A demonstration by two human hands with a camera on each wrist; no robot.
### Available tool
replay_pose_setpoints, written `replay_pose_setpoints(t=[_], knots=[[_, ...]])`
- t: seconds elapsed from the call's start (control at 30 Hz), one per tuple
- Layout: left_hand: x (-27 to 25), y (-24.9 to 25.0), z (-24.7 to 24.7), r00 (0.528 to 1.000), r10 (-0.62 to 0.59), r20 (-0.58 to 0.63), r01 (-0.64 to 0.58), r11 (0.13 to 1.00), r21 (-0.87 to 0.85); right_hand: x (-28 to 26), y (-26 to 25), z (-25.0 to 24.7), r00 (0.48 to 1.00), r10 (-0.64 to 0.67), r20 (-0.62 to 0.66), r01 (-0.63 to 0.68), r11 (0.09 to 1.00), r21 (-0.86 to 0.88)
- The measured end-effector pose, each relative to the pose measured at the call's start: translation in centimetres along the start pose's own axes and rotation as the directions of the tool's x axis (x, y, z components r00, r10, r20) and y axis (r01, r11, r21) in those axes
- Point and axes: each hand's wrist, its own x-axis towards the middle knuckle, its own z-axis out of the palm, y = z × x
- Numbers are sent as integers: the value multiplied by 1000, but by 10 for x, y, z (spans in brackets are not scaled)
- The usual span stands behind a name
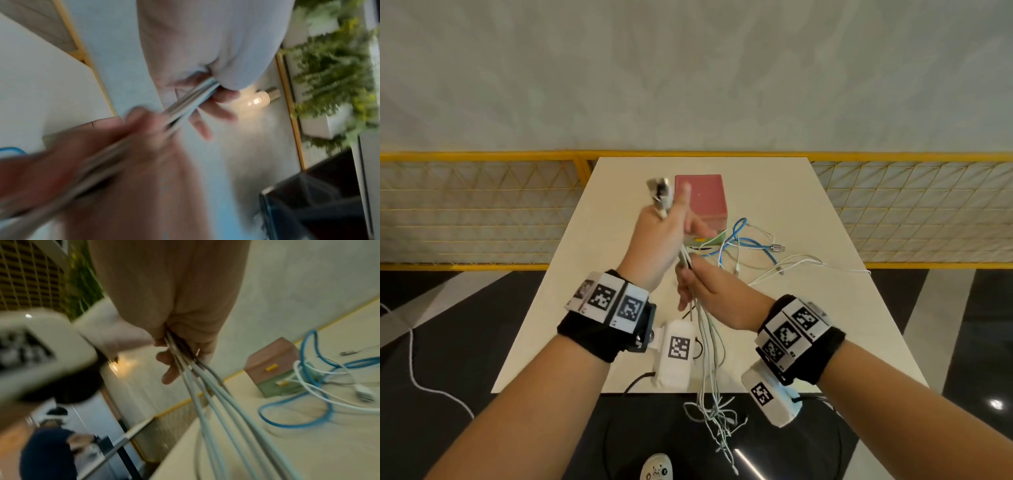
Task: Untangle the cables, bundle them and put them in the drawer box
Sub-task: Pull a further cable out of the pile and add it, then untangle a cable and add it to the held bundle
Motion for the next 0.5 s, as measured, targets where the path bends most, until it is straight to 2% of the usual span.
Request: replay_pose_setpoints(t=[0.07,0.17,0.27,0.37,0.43,0.5], knots=[[12,5,-7,996,-4,-93,-10,989,-149,-1,17,6,999,29,35,-27,998,-51],[25,9,-13,994,-17,-107,-3,982,-191,-2,42,10,984,104,145,-91,991,-95],[30,4,-15,991,-60,-117,42,987,-157,0,62,11,911,255,325,-223,966,-132],[38,-6,-19,980,-161,-119,146,981,-125,5,80,-6,835,342,431,-237,931,-278],[43,-12,-24,970,-218,-107,209,974,-84,9,93,-20,826,394,404,-254,899,-358],[47,-16,-27,966,-246,-76,243,969,-41,16,109,-33,881,434,187,-342,859,-382]])
